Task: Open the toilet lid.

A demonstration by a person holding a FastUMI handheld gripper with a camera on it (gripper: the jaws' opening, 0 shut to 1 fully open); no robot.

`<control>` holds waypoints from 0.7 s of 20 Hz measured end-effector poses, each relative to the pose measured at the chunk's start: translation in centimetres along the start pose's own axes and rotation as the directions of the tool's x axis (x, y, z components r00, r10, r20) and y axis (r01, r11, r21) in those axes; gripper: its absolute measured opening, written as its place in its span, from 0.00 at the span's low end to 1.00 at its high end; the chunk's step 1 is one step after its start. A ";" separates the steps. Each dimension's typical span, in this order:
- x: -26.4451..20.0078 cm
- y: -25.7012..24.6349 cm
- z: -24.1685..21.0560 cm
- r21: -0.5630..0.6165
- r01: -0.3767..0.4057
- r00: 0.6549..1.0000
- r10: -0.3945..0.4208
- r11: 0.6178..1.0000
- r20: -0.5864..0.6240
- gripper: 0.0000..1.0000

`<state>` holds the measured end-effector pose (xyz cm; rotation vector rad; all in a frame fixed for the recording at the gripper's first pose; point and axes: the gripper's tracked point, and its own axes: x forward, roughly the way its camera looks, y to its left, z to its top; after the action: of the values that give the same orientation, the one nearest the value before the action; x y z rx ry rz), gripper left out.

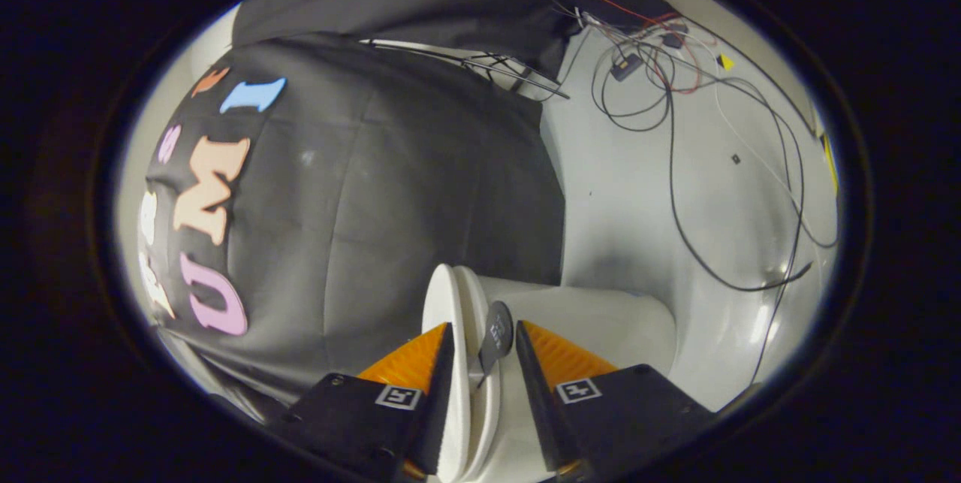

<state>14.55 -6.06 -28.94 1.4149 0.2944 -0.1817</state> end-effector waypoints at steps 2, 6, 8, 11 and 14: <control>0.5 -0.9 0.2 0.034 0.026 1.000 -0.025 0.999 -0.008 0.31; 0.1 -0.6 0.0 0.043 0.031 0.999 -0.029 0.999 -0.037 0.03; 0.2 -0.1 0.0 0.010 0.018 0.999 -0.018 1.000 -0.050 0.02; -0.4 1.6 0.1 -0.077 -0.006 0.998 0.001 0.997 -0.064 0.01; -1.0 3.7 0.0 -0.196 -0.013 0.999 0.004 0.980 -0.049 0.01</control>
<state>14.73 -5.55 -25.15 1.2256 0.3372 -0.1079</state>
